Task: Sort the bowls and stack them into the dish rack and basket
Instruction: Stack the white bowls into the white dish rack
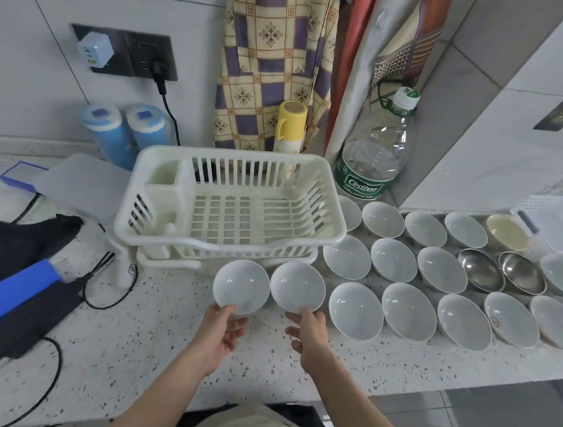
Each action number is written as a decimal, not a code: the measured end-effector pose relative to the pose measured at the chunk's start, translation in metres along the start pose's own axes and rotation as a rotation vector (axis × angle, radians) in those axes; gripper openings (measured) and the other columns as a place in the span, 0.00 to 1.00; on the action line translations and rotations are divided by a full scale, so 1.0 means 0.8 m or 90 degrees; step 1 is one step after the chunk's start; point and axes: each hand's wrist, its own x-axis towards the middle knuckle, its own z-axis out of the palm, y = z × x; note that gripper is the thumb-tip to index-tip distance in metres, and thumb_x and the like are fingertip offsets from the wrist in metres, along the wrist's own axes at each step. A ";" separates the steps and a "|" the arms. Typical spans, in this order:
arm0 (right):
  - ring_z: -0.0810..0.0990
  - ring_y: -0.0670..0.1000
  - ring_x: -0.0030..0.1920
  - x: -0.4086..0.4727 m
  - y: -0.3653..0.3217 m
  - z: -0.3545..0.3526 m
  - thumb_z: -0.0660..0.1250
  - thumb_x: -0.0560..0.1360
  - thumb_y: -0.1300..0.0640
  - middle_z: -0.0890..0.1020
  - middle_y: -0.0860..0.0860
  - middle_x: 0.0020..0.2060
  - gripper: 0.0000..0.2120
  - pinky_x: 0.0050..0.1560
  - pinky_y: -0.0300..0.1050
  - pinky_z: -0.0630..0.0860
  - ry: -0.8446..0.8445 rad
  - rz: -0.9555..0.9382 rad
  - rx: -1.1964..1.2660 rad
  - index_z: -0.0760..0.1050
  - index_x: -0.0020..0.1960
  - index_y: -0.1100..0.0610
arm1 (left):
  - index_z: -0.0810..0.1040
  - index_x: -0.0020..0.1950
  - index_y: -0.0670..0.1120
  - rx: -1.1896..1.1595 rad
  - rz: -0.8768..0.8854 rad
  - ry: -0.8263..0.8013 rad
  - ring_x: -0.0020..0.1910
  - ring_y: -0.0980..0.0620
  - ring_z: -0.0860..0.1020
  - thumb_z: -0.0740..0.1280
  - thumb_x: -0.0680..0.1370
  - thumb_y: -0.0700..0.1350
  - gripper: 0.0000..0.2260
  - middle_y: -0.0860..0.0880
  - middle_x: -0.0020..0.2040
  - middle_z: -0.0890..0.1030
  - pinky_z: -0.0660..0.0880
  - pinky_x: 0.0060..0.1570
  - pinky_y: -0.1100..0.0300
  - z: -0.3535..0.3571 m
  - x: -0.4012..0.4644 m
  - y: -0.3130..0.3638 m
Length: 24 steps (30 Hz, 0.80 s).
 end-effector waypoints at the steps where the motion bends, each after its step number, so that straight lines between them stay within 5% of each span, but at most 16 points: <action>1: 0.77 0.50 0.36 0.001 0.000 0.000 0.56 0.79 0.58 0.83 0.52 0.48 0.14 0.24 0.38 0.64 -0.001 -0.001 0.000 0.65 0.64 0.56 | 0.67 0.67 0.50 -0.011 0.000 -0.007 0.34 0.49 0.76 0.61 0.82 0.43 0.14 0.38 0.49 0.83 0.68 0.30 0.60 0.000 0.001 0.000; 8: 0.66 0.47 0.28 0.003 0.000 -0.004 0.55 0.76 0.64 0.83 0.63 0.48 0.15 0.20 0.36 0.61 0.026 -0.034 0.015 0.69 0.61 0.64 | 0.70 0.68 0.43 -0.013 0.041 -0.003 0.30 0.53 0.72 0.60 0.80 0.36 0.16 0.36 0.47 0.83 0.67 0.29 0.60 -0.001 0.003 -0.002; 16: 0.63 0.45 0.24 -0.047 0.001 -0.031 0.56 0.75 0.65 0.85 0.62 0.37 0.10 0.22 0.36 0.62 0.000 -0.138 0.027 0.74 0.52 0.62 | 0.74 0.61 0.45 0.019 0.104 0.011 0.26 0.55 0.74 0.61 0.79 0.37 0.12 0.37 0.42 0.86 0.69 0.29 0.59 -0.035 -0.034 0.002; 19: 0.59 0.46 0.24 -0.066 -0.022 -0.038 0.56 0.74 0.66 0.75 0.60 0.32 0.05 0.23 0.37 0.59 -0.008 -0.190 0.037 0.67 0.40 0.61 | 0.76 0.59 0.46 0.010 0.144 0.000 0.25 0.54 0.70 0.61 0.78 0.37 0.12 0.35 0.40 0.85 0.67 0.26 0.61 -0.042 -0.052 0.017; 24: 0.57 0.47 0.25 -0.074 -0.093 -0.025 0.56 0.74 0.68 0.60 0.48 0.26 0.13 0.22 0.36 0.56 -0.046 -0.309 0.063 0.59 0.34 0.56 | 0.77 0.59 0.46 -0.023 0.254 -0.044 0.26 0.54 0.69 0.59 0.79 0.38 0.12 0.37 0.38 0.83 0.66 0.25 0.63 -0.035 -0.072 0.063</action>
